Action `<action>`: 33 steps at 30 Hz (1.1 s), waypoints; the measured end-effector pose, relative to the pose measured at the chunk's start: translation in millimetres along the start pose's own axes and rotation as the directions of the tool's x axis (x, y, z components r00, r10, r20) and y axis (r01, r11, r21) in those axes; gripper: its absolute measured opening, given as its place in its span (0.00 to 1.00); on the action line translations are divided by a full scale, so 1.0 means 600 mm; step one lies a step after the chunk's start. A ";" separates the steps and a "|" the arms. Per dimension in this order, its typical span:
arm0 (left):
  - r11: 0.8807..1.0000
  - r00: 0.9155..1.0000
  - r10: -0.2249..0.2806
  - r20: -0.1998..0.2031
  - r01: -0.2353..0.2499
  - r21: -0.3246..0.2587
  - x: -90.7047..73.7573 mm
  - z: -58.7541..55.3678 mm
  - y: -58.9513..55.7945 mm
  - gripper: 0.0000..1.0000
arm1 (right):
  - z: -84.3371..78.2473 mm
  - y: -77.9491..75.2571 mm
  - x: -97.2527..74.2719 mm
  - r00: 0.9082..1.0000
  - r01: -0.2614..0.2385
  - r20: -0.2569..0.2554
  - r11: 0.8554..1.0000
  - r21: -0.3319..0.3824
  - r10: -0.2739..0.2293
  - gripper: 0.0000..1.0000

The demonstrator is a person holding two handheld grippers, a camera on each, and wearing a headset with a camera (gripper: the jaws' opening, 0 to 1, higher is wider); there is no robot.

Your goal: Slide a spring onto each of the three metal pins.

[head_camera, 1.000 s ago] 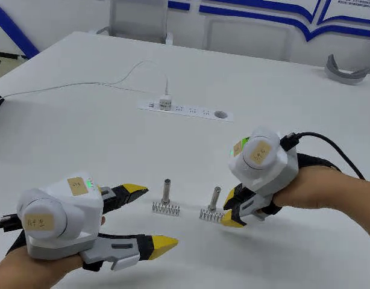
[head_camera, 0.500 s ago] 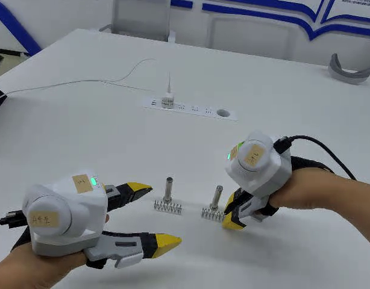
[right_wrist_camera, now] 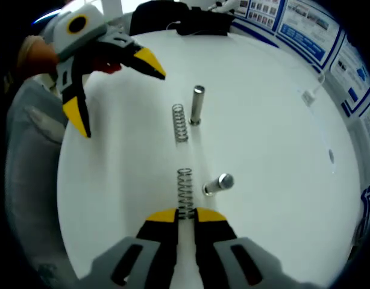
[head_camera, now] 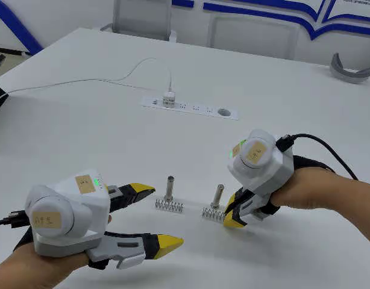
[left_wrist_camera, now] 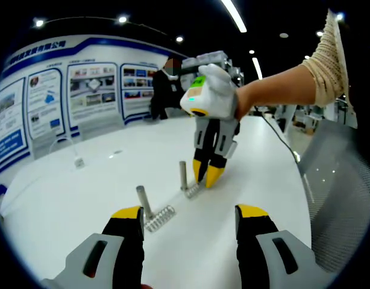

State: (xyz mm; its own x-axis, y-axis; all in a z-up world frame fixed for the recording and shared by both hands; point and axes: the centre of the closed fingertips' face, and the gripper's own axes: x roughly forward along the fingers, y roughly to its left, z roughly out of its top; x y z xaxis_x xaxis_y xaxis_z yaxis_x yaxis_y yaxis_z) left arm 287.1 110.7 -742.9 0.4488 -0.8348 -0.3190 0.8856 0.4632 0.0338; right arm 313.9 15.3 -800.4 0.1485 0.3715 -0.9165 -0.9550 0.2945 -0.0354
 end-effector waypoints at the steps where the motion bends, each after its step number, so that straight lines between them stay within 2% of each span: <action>1: 1.000 1.000 -0.002 -0.002 0.002 0.000 0.001 -0.001 -0.001 0.62 | 0.000 0.001 -0.002 1.000 0.000 0.002 1.000 -0.001 0.000 0.11; 9: 0.999 0.999 -0.037 -0.008 0.037 0.014 0.010 -0.003 -0.021 0.60 | 0.014 0.022 -0.030 0.999 -0.013 0.032 1.000 -0.023 0.014 0.11; 19: 0.995 0.996 -0.089 -0.010 0.090 0.046 0.022 0.002 -0.044 0.55 | 0.046 0.049 -0.061 0.998 -0.023 0.060 0.995 -0.102 0.029 0.11; 26: 0.990 0.993 -0.117 -0.004 0.117 0.073 0.031 0.010 -0.055 0.50 | 0.060 0.069 -0.064 0.998 -0.043 0.045 0.982 -0.184 0.052 0.11; 33: 0.984 0.991 -0.136 0.001 0.135 0.113 0.036 0.018 -0.063 0.39 | 0.067 0.090 -0.065 0.997 -0.067 0.029 0.966 -0.248 0.076 0.11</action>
State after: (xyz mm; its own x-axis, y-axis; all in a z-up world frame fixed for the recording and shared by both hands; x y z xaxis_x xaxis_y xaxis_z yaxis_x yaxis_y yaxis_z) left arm 264.7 71.9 -740.9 0.3241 -0.8904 -0.3197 0.9459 0.3095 0.0971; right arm 267.2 52.2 -750.3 0.0827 0.4179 -0.9047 -0.9966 0.0411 -0.0721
